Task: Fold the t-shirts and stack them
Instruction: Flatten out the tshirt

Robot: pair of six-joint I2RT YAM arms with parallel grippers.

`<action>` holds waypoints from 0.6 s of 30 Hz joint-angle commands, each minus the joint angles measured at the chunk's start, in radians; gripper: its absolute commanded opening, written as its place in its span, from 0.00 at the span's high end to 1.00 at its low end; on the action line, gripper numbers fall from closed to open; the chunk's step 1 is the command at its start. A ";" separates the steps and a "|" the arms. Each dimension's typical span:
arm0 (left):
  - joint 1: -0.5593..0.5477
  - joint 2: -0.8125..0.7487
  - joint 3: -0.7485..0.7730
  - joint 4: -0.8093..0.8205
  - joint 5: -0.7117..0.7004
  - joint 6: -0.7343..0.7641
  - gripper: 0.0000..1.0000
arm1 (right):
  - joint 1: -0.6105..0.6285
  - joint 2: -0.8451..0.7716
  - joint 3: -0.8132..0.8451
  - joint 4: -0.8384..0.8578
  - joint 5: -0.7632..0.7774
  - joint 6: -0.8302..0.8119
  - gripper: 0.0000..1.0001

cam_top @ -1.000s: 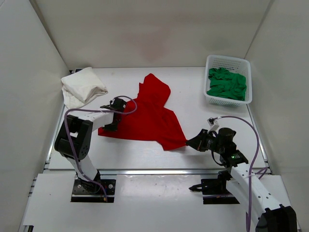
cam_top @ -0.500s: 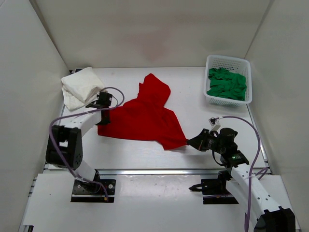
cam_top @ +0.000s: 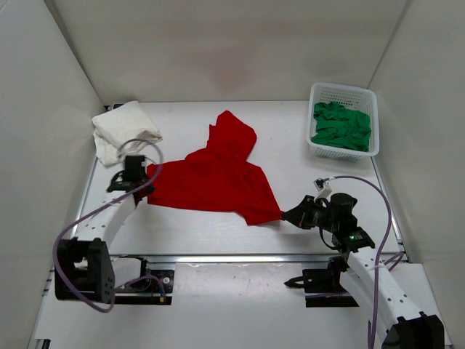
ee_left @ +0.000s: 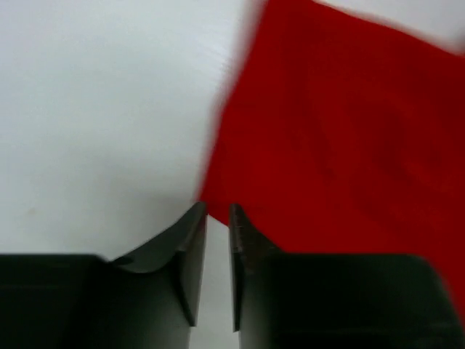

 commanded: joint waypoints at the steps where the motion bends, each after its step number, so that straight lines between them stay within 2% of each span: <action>1: -0.291 0.063 0.077 -0.014 -0.178 0.140 0.63 | 0.007 -0.004 0.027 0.041 -0.009 -0.011 0.99; 3: -0.304 0.130 0.120 -0.046 -0.190 0.194 0.61 | 0.007 0.003 0.024 0.055 -0.018 0.000 1.00; 4: -0.277 0.167 0.122 -0.047 -0.148 0.208 0.61 | 0.005 -0.001 0.025 0.055 -0.016 -0.002 1.00; 7: -0.236 0.239 0.125 -0.062 -0.143 0.231 0.61 | 0.005 -0.004 0.029 0.055 -0.015 -0.002 1.00; 11: -0.273 0.287 0.146 -0.062 -0.212 0.240 0.60 | 0.002 -0.002 0.027 0.056 -0.019 0.001 1.00; 18: -0.279 0.358 0.171 -0.063 -0.193 0.251 0.58 | 0.011 0.006 0.027 0.058 -0.018 0.000 1.00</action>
